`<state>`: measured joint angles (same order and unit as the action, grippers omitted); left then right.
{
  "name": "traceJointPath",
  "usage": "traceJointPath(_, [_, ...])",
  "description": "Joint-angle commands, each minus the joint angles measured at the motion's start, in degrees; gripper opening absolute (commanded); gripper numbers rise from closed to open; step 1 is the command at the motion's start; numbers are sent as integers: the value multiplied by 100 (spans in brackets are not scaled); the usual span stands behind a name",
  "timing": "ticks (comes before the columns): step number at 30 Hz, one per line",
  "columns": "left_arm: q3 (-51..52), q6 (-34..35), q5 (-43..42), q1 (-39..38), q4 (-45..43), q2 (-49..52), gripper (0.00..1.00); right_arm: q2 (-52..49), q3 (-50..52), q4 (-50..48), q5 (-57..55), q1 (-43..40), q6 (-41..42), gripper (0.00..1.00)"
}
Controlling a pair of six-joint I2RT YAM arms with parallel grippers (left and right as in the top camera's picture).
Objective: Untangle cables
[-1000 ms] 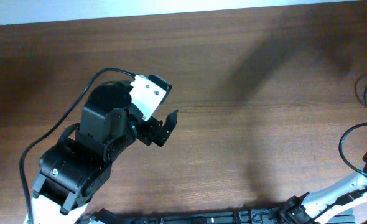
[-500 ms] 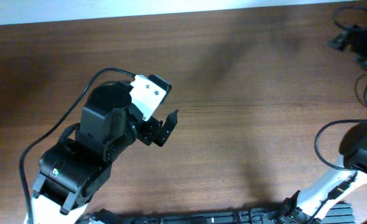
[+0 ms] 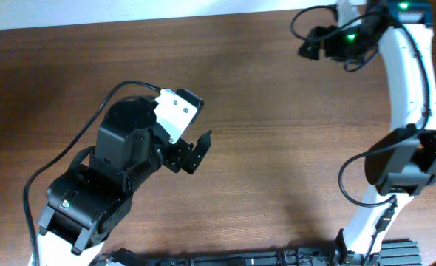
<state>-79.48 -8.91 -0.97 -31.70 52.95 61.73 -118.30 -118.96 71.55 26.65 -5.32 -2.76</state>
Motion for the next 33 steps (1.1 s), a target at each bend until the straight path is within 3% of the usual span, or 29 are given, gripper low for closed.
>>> traceJointPath(1, [-42, 70, 79, 9, -7, 7, 99, -306, 46, 0, -26, 431, 4, 99])
traceJointPath(7, [-42, 66, 90, 9, -136, 7, 99, -584, 68, 4, -2, 1143, 26, 99])
traceJointPath(10, [-42, 90, 717, 11, -85, 20, 99, -614, 68, -20, 15, 1425, 245, 99])
traceJointPath(11, [-42, 234, 1005, 13, -50, 17, 99, -616, 68, -31, 13, 1486, 310, 99])
traceJointPath(13, [-42, 1213, 2212, 122, 138, 28, 99, -634, 68, -92, 13, 1685, 387, 98])
traceJointPath(16, [-42, 2074, 2992, 470, 498, 33, 99, -697, 68, -258, 13, 1899, 636, 99])
traceJointPath(22, [-42, 2498, 2883, 1508, 778, 48, 99, -970, 68, -542, 490, 2433, 800, 99])
traceJointPath(33, [-42, 2496, 2887, 1880, 922, 520, 99, -1456, 70, -1414, 463, 3565, 1574, 99])
